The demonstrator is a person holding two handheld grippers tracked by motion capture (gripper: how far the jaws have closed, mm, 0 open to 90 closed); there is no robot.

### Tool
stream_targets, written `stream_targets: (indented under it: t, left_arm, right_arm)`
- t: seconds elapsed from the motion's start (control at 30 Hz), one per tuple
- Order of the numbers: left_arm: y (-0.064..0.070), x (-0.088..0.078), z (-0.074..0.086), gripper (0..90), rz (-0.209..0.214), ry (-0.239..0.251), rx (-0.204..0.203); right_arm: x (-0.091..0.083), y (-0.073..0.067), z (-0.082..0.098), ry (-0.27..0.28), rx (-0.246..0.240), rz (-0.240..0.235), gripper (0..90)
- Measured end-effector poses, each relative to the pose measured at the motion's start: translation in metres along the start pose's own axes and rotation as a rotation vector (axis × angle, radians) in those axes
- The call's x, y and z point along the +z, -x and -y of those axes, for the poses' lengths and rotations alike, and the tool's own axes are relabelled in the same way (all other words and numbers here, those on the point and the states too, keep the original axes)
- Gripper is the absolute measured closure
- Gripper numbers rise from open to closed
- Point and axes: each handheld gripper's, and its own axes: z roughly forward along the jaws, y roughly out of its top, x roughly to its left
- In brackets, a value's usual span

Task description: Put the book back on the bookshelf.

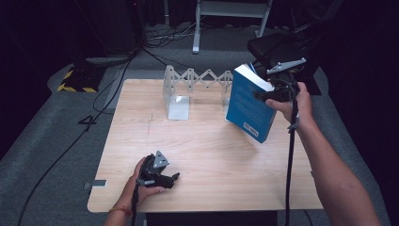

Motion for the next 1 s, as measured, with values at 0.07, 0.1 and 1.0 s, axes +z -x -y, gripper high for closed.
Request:
stream_targets:
  t: [0.07, 0.1, 1.0]
  left_arm:
    - [0.000, 0.000, 0.000, 15.6, -0.004, -0.003, -0.011]
    - [0.000, 0.000, 0.000, 15.6, 0.001, -0.002, -0.019]
    - [-0.001, 0.000, 0.000, 15.4, 0.011, -0.007, -0.028]
  right_arm:
    - [0.005, 0.002, -0.003, -0.002, 0.019, 0.005, 61.6]
    - [0.010, 0.004, -0.005, 0.001, 0.037, 0.013, 61.6]
    - [0.072, 0.027, -0.031, 0.036, 0.243, 0.184, 61.4]
